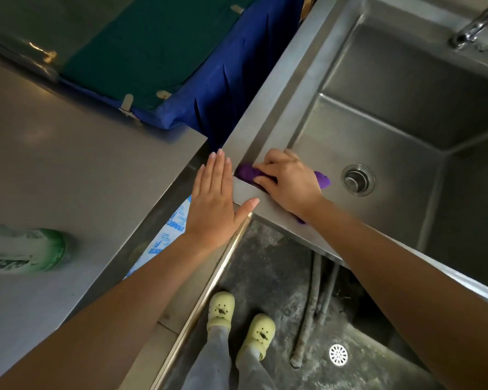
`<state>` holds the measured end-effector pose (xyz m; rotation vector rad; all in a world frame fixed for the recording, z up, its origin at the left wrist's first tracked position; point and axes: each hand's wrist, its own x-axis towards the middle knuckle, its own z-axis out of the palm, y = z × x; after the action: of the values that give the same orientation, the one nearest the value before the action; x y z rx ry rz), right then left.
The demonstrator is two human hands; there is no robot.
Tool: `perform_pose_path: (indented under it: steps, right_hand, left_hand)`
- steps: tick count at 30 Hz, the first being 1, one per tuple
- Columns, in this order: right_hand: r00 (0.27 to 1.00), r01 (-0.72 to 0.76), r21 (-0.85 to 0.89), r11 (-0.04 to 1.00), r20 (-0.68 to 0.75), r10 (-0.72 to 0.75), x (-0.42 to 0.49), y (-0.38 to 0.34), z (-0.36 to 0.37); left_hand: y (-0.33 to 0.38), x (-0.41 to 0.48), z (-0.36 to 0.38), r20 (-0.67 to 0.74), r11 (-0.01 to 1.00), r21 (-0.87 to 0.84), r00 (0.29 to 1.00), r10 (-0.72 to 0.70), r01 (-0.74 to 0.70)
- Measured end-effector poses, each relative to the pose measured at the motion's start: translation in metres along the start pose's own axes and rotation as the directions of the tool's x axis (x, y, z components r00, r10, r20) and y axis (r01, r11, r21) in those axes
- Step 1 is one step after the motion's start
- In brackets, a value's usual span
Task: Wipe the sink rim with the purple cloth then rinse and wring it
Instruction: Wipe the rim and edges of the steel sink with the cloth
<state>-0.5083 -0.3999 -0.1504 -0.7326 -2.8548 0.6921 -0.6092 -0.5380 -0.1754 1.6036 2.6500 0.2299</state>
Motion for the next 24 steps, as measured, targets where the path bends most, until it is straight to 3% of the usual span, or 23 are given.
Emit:
perform_pose_path:
  steps: [9,12,15,17,20,24]
  right_hand:
    - [0.971,-0.194,0.101,0.976,-0.122,0.206,-0.079,0.033,-0.015]
    - [0.951,-0.255,0.015,0.967,-0.176,0.254,-0.104,0.034,-0.014]
    - [0.930,-0.345,-0.122,0.931,-0.181,0.321,-0.111,0.024,-0.011]
    - [0.943,-0.308,-0.150,0.939,-0.178,0.281,-0.112,0.023,-0.009]
    - [0.977,-0.202,-0.085,0.976,-0.094,0.194,-0.110,0.030,-0.010]
    - [0.964,-0.203,0.011,0.979,-0.174,0.202,-0.108,0.032,-0.007]
  left_hand:
    - [-0.002,0.001,-0.001,0.056,0.999,0.030,0.998,0.017,-0.019]
    - [0.002,0.000,-0.003,0.049,1.000,-0.007,0.999,0.000,0.001]
    - [0.027,0.002,-0.002,0.084,0.982,-0.072,0.980,0.182,-0.177]
    - [0.050,0.004,-0.001,0.103,0.959,-0.126,0.958,0.268,-0.254]
    - [0.065,0.008,-0.001,0.107,0.960,-0.162,0.963,0.246,-0.227]
    - [0.068,0.007,0.001,0.117,0.968,-0.041,0.961,0.251,-0.247]
